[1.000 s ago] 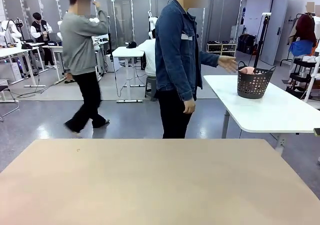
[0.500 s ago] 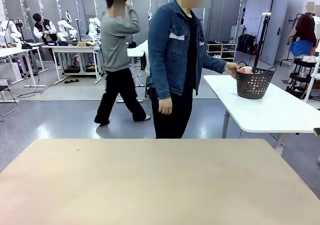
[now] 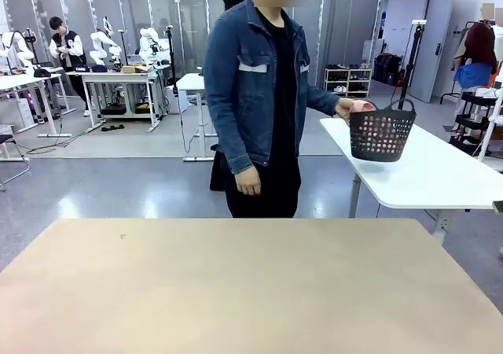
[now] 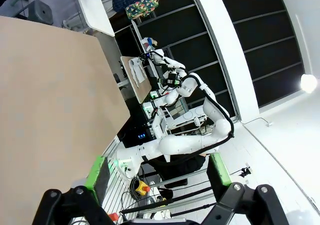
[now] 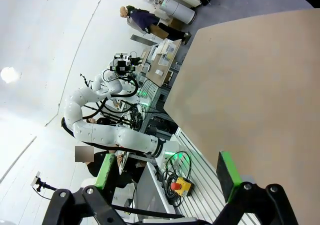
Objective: Fold the towel.
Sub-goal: Grab the top end of the 100 cm Hotel Towel extended by the human.
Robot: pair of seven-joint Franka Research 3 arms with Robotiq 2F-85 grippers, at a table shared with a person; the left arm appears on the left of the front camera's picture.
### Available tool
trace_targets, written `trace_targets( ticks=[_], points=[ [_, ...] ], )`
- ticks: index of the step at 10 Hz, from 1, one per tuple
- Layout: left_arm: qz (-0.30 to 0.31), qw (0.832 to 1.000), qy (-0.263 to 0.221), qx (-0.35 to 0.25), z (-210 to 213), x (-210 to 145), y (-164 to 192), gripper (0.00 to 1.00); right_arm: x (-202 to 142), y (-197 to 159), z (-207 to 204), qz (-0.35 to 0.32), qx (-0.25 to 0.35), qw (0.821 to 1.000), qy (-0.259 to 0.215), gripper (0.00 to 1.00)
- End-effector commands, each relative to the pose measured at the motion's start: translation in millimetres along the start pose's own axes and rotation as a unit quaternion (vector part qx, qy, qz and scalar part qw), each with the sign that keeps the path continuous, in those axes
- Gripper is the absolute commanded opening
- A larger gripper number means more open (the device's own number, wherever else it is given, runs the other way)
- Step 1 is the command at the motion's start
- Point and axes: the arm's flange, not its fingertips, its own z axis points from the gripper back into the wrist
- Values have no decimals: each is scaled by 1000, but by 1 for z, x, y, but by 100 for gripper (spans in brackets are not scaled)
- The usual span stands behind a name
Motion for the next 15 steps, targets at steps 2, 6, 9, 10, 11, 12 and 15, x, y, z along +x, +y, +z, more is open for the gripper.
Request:
trace_targets(
  ticks=[2, 6, 9, 10, 11, 12, 15],
  points=[
    [-11, 1000, -4, -13, 0, 0, -2, 100, 3, 3, 1, 8, 7, 1000, -5, 100],
    [-11, 1000, -4, -13, 0, 0, -2, 100, 3, 3, 1, 8, 7, 1000, -5, 100],
    [-11, 1000, -4, -13, 0, 0, -2, 100, 3, 3, 1, 8, 7, 1000, -5, 100],
    [-11, 1000, -4, -13, 0, 0, -2, 100, 3, 3, 1, 8, 7, 1000, -5, 100],
    [-11, 1000, -4, -13, 0, 0, -2, 100, 3, 3, 1, 8, 7, 1000, -5, 100],
    [-11, 1000, -4, -13, 0, 0, -2, 100, 3, 3, 1, 8, 7, 1000, -5, 100],
    [-11, 1000, -4, -13, 0, 0, -2, 100, 3, 3, 1, 8, 7, 1000, -5, 100]
  ],
)
